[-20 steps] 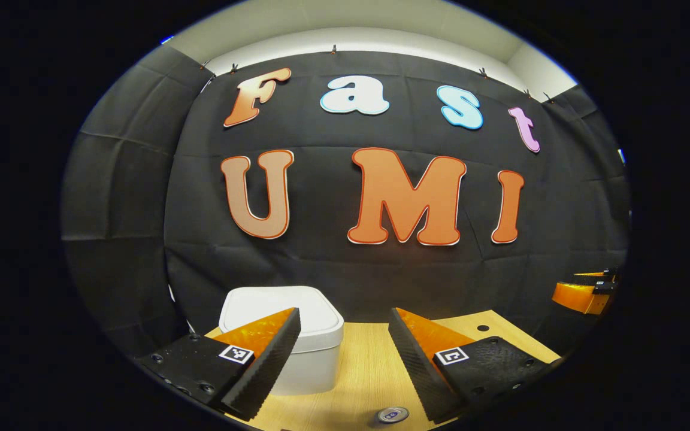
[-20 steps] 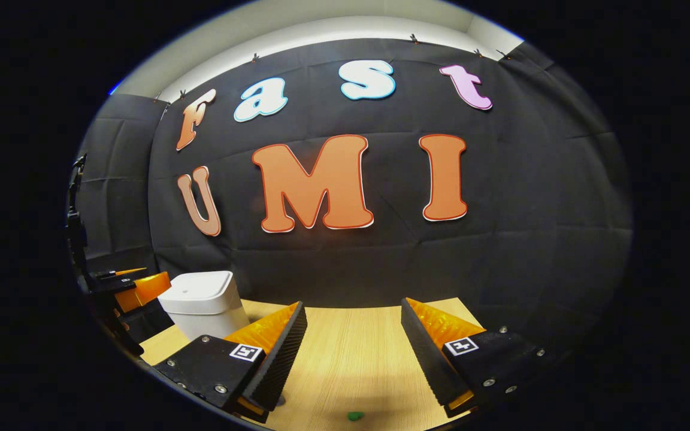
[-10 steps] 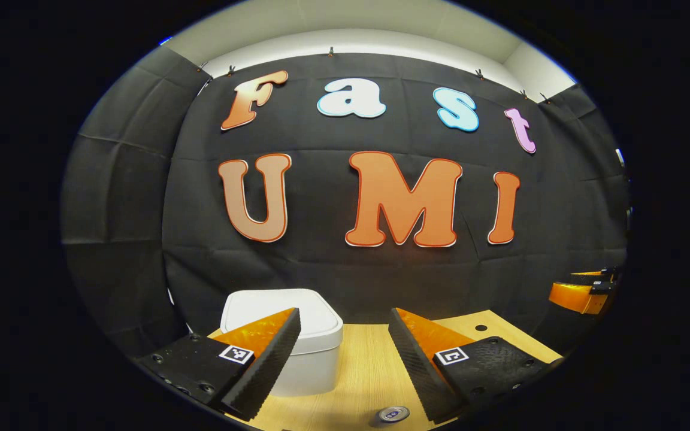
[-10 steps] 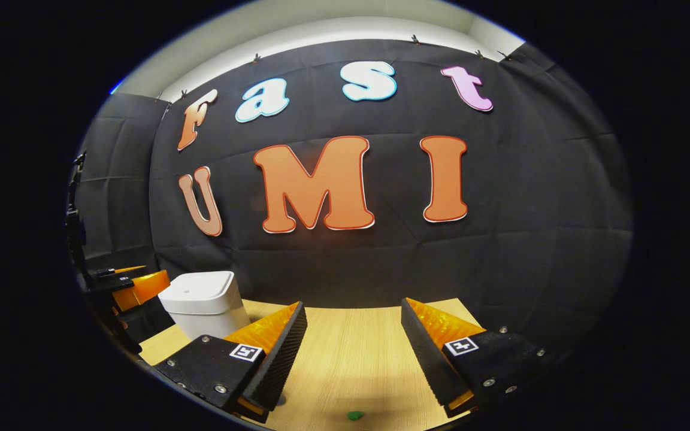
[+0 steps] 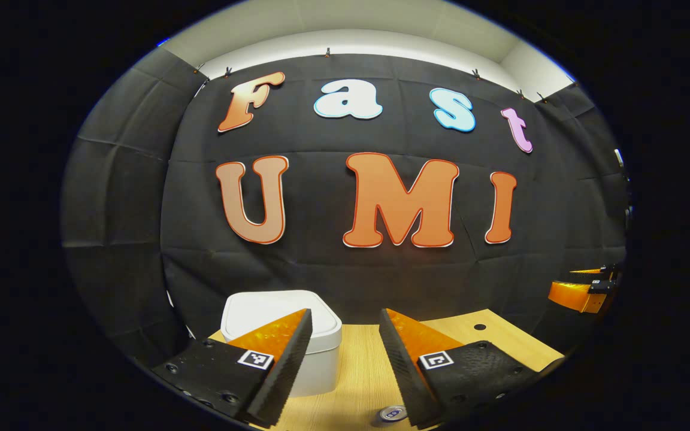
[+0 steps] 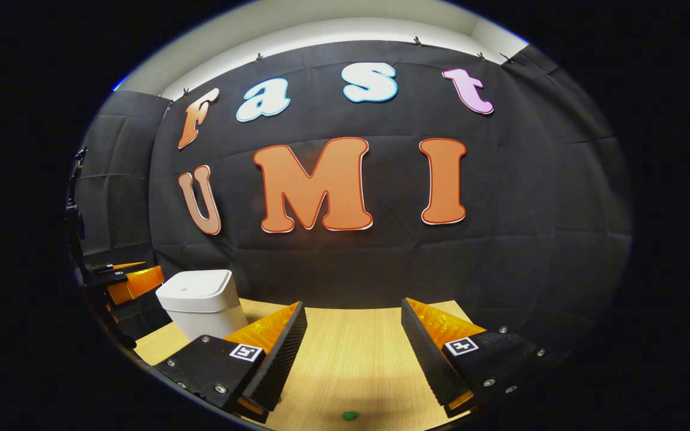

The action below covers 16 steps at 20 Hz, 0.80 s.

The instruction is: Press the lid of the desktop garbage bin to open it, pick up the crumpled paper on the desktop and throw it into the bin, then pick up the pop can on the desktop and drop it into the bin, and finally close the garbage bin lid.

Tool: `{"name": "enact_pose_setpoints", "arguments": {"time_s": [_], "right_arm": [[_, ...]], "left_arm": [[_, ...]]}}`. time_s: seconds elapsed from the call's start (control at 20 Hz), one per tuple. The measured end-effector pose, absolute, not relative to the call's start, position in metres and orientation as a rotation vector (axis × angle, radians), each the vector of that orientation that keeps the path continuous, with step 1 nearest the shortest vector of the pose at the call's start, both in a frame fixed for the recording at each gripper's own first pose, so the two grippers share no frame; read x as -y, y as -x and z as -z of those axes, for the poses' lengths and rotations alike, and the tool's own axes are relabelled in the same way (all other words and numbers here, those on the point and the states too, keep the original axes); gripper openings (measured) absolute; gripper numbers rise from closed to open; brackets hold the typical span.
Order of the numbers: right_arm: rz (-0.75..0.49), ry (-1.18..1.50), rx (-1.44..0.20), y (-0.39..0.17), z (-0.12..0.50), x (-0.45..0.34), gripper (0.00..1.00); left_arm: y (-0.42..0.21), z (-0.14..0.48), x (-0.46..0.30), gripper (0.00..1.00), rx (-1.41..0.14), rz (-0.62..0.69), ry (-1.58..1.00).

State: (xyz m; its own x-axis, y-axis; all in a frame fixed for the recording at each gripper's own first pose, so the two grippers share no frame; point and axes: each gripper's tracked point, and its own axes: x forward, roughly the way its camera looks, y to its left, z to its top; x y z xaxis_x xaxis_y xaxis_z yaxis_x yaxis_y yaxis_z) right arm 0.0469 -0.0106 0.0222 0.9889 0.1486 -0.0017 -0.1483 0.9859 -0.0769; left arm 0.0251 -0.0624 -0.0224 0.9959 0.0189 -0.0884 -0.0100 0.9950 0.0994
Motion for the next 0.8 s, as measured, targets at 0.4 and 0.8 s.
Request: {"name": "enact_pose_setpoints", "arguments": {"time_s": [0.4, 0.8], "right_arm": [[-0.153, 0.078, -0.004, -0.046, -0.022, 0.012, 0.94], [-0.162, 0.075, -0.026, -0.050, -0.016, 0.012, 0.94]], "left_arm": [[-0.026, 0.031, 0.049, 0.05, -0.129, -0.046, -0.084], [-0.031, 0.014, 0.020, 0.00, -0.159, -0.076, -0.137]]}}
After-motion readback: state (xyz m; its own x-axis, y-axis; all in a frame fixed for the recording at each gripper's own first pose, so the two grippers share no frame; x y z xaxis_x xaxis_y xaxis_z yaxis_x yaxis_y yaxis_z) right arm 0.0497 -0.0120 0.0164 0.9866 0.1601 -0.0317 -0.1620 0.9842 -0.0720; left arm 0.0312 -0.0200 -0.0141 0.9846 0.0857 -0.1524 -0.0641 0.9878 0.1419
